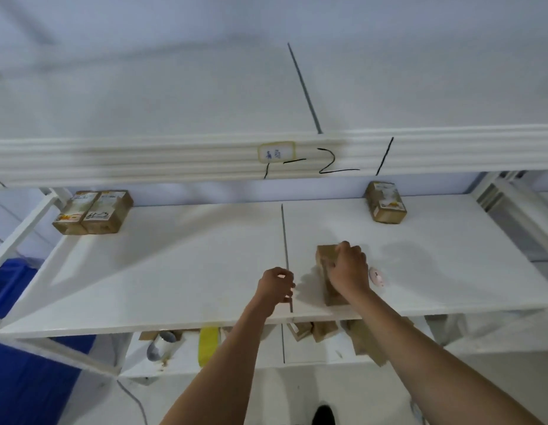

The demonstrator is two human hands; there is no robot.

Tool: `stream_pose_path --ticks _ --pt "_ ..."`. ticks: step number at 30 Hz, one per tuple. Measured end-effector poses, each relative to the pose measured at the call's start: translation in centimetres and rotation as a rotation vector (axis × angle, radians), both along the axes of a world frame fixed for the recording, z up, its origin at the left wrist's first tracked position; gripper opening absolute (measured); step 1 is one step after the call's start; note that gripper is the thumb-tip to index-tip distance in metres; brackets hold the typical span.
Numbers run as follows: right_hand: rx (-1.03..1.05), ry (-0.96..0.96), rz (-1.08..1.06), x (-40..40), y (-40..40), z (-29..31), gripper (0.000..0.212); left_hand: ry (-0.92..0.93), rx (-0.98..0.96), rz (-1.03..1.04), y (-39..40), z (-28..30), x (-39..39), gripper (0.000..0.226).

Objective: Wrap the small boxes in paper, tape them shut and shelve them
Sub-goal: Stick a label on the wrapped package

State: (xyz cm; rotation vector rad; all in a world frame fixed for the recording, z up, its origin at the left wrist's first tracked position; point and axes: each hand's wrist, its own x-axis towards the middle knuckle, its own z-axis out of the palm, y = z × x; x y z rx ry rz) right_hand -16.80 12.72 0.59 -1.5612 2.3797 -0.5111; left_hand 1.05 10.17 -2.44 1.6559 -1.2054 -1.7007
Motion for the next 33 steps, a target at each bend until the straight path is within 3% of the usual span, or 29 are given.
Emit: stream_pose_path --ticks 5,8,12,23,28,33 --pt "0.154 -0.174 -0.091 -4.6 0.5 -1.1 0.054 0.174 0.187 0.069 -0.3 -0.3 -5.7 0.018" --pt "0.202 -0.26 -0.095 -5.6 0.4 -1.9 0.052 0.194 0.257 0.135 -0.5 -0.9 -7.6 0.031" --pt "0.263 -0.337 -0.061 -6.5 -0.2 -3.2 0.055 0.156 0.262 0.212 -0.9 -1.8 -8.7 0.025" --pt "0.282 -0.479 -0.055 -7.8 -0.7 -4.7 0.058 0.33 0.399 0.456 -0.8 -3.2 -9.1 0.03" --pt "0.243 -0.503 -0.084 -7.5 -0.5 -5.5 0.058 0.384 0.443 0.536 -1.1 -5.8 -10.1 0.051" --pt "0.186 -0.535 -0.081 -7.1 0.1 -5.8 0.053 0.345 0.462 0.604 -1.2 -5.9 -11.4 0.032"
